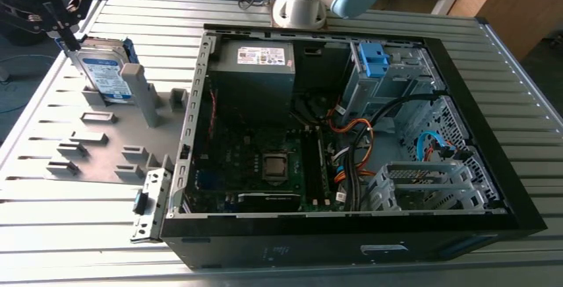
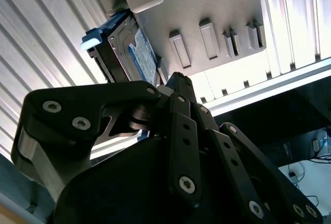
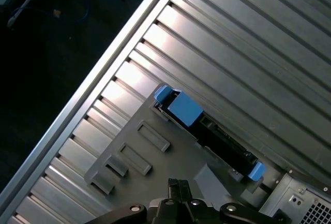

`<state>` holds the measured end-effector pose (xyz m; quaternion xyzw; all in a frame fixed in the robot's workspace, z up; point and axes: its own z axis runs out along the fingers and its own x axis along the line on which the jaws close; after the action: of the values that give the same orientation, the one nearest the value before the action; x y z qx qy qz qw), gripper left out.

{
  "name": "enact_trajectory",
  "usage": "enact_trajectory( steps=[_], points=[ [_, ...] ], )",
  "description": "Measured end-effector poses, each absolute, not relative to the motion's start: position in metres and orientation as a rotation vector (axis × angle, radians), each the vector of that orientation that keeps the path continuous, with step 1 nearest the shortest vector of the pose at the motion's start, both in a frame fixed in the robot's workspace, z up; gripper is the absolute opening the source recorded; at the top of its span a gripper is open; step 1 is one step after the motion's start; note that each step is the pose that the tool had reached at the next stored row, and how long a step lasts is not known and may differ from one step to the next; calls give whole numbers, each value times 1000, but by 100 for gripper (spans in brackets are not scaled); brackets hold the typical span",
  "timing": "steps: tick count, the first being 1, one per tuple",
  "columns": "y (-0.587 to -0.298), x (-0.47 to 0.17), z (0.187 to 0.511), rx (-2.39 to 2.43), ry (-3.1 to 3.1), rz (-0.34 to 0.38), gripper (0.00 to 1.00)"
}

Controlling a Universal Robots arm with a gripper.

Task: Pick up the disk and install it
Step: 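Pick up the disk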

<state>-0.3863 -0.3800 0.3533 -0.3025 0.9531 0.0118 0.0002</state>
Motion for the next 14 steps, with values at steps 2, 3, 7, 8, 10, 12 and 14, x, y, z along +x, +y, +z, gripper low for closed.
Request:
enact_trajectory(
  steps=[2, 3, 7, 8, 10, 12, 14],
  points=[
    [-380, -386, 353, -956, 2992, 37, 11],
    [-380, -386, 353, -959, 2991, 37, 11],
    [-380, -386, 353, -972, 2987, 37, 11],
    [-380, -386, 353, -975, 2986, 37, 11],
    [-380, -386, 353, -981, 2984, 37, 11],
    [-380, -386, 353, -987, 2982, 37, 11],
    [-380, -386, 353, -993, 2980, 37, 11]
  ],
)
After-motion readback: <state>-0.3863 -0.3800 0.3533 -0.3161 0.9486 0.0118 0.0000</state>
